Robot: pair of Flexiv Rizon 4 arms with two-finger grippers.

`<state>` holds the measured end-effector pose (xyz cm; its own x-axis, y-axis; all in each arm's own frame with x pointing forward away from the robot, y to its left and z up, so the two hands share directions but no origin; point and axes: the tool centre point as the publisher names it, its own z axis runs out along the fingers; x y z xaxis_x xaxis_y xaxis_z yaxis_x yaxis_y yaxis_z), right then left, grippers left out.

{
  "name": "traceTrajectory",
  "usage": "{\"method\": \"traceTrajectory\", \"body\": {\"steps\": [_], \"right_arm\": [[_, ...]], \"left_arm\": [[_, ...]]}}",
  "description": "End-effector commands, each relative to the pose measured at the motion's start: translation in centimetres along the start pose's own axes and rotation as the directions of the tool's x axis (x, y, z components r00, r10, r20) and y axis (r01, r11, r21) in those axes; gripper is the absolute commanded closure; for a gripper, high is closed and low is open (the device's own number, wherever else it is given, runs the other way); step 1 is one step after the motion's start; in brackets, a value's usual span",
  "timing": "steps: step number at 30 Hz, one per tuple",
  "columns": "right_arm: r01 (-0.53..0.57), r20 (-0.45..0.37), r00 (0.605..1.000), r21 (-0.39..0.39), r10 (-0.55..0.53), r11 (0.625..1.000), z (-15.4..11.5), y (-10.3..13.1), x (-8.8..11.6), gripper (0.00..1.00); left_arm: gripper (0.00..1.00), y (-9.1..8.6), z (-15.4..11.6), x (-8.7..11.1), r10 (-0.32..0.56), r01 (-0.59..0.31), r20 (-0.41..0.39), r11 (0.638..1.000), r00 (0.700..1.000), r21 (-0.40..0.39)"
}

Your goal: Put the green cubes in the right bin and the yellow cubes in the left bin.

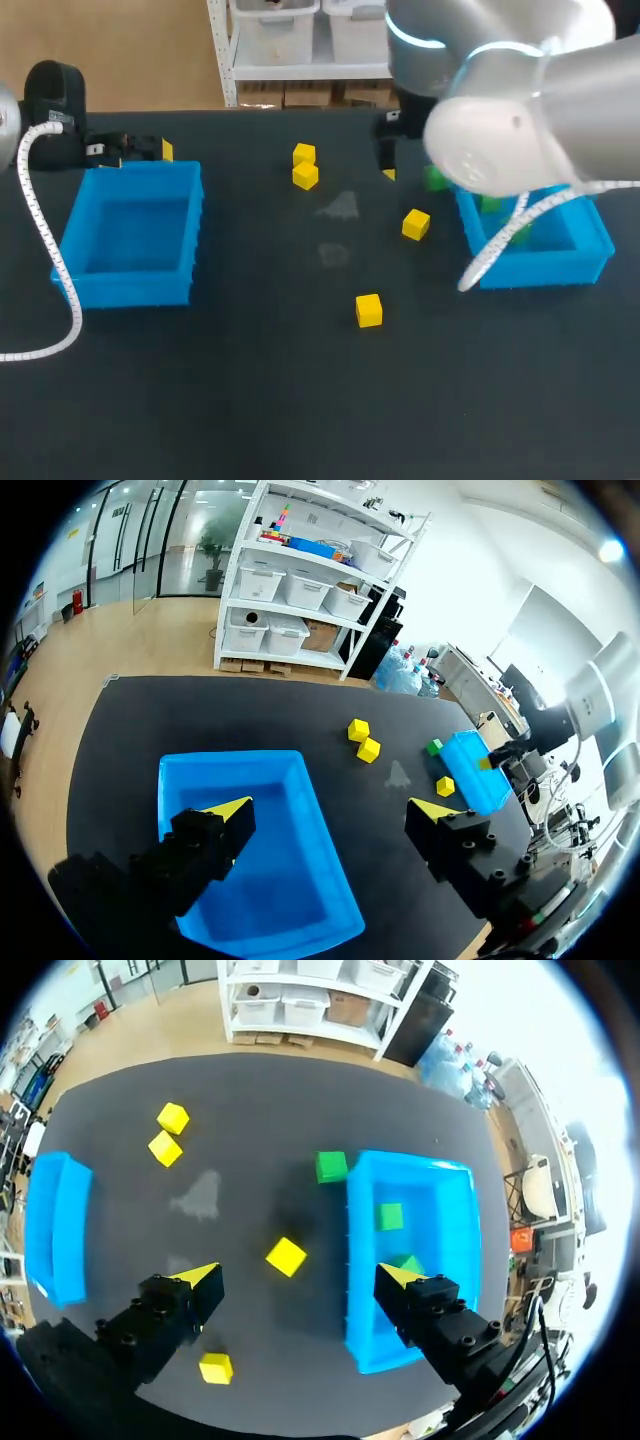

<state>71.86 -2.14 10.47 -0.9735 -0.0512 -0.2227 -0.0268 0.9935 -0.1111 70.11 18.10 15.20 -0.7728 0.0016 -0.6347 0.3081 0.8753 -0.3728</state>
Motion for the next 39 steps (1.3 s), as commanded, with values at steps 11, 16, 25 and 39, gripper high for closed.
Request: {"method": "traceTrajectory", "body": {"steps": [11, 16, 25, 39], "right_arm": [[-0.075, 0.003, 0.997, 0.098, 0.075, 0.992, 3.2, 3.4, -1.9, 0.0], [-0.13, 0.006, 0.991, 0.11, 0.13, 0.985, 4.0, 3.6, -1.9, 0.0], [-0.191, -0.007, 0.981, 0.084, 0.192, 0.978, 4.5, 4.0, -2.1, 0.0], [-0.121, 0.005, 0.992, 0.179, 0.122, 0.976, 5.2, 3.8, -2.8, 0.0]], "left_arm": [[0.0, 0.3, 0.0, 0.2, 0.002, -0.002, 0.007, 1.0, 1.0, 0.012], [0.0, 0.3, 0.0, 0.2, 0.002, -0.002, 0.007, 1.0, 1.0, 0.012], [0.0, 0.3, 0.0, 0.2, 0.002, -0.002, 0.007, 1.0, 1.0, 0.012], [0.0, 0.3, 0.0, 0.2, 0.002, -0.002, 0.007, 1.0, 1.0, 0.012]]}}
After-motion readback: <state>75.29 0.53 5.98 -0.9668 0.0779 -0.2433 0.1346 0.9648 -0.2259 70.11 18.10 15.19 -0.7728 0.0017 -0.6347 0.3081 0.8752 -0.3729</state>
